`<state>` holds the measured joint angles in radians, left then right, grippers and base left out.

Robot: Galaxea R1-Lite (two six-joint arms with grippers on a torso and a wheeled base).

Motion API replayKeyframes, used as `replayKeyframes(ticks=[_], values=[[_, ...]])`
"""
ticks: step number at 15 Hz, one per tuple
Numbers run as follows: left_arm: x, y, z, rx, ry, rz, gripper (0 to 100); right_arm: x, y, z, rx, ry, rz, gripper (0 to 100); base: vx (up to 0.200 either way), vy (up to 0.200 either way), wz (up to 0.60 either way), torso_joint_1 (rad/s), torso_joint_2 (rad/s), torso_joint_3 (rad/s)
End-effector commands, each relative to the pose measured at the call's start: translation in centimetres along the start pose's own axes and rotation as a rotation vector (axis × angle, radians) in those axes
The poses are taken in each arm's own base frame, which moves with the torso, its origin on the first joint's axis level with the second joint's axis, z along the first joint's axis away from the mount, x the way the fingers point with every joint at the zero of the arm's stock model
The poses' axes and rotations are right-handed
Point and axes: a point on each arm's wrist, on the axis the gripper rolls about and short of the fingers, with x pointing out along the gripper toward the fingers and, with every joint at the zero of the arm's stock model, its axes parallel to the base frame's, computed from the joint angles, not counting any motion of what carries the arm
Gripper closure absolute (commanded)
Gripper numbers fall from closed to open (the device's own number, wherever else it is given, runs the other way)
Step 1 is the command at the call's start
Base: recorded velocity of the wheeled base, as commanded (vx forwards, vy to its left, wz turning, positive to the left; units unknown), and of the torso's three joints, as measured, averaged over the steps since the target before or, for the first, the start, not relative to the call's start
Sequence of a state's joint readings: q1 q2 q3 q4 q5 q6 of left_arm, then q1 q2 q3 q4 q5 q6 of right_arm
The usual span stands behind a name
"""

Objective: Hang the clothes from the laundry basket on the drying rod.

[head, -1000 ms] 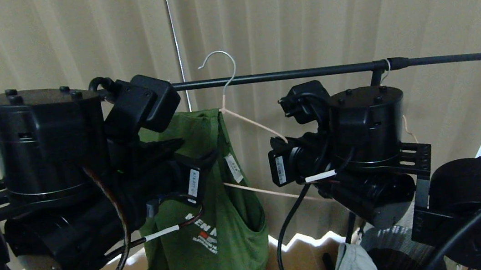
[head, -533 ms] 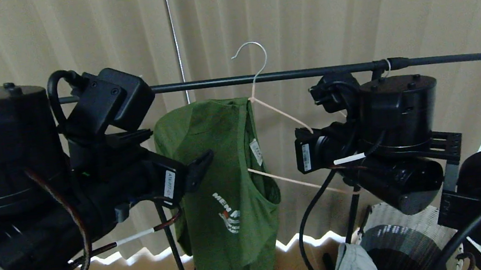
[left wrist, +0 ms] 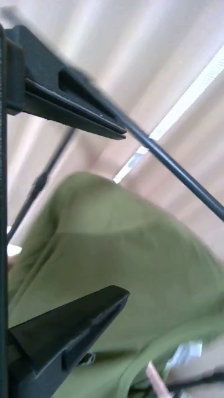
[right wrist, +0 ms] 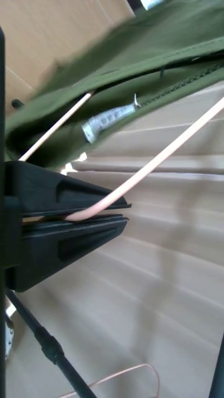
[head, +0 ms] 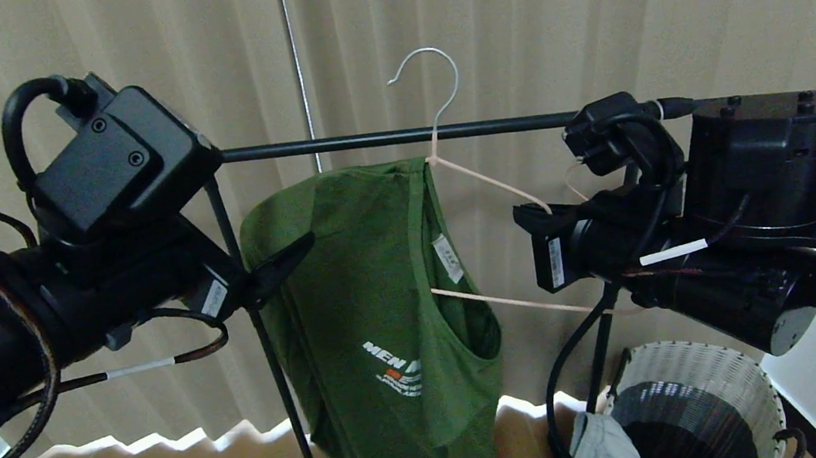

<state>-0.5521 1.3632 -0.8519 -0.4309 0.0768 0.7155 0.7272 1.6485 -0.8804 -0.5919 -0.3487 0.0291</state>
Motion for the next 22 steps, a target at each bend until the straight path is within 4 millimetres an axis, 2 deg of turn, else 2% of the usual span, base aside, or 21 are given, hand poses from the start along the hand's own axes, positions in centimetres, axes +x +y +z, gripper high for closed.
replayKeyframes(ticks=[1,5,6,8,12,20,21,22], values=[[0.5,0.0,-0.2,0.011,0.004,-0.008,0,0.3,0.2,-0.2,-0.002,0.003,0.005,100,0.0,0.0,0.0,0.0,0.0,0.0],[2.2,-0.2,-0.5,0.012,0.002,0.0,0,-0.1,0.6,-0.2,-0.004,0.001,0.028,100,0.0,0.0,0.0,0.0,0.0,0.0],[3.1,-0.4,-0.7,0.011,-0.01,0.015,0,-0.4,1.2,-0.2,-0.005,-0.002,0.049,100,0.0,0.0,0.0,0.0,0.0,0.0],[3.5,-0.6,-0.8,0.023,-0.006,0.011,0,-0.7,1.8,-0.1,-0.006,-0.004,0.07,100,0.0,0.0,0.0,0.0,0.0,0.0],[3.6,1.0,-2.4,0.129,0.055,0.066,0,-1.0,2.5,-0.3,-0.009,0.0,0.105,100,0.0,0.0,0.0,0.0,0.0,0.0],[3.5,0.8,-2.3,0.128,0.036,0.048,0,-1.7,3.7,-0.8,-0.022,0.011,0.154,100,0.0,0.0,0.0,0.0,0.0,0.0],[3.4,0.7,-2.3,0.128,0.036,0.045,100,-1.8,3.7,-0.7,-0.021,0.009,0.156,100,0.0,0.0,0.0,0.0,0.0,0.0],[3.4,0.7,-2.3,0.128,0.036,0.045,100,-1.9,3.7,-0.6,-0.02,0.006,0.158,100,0.0,0.0,0.0,0.0,0.0,0.0]])
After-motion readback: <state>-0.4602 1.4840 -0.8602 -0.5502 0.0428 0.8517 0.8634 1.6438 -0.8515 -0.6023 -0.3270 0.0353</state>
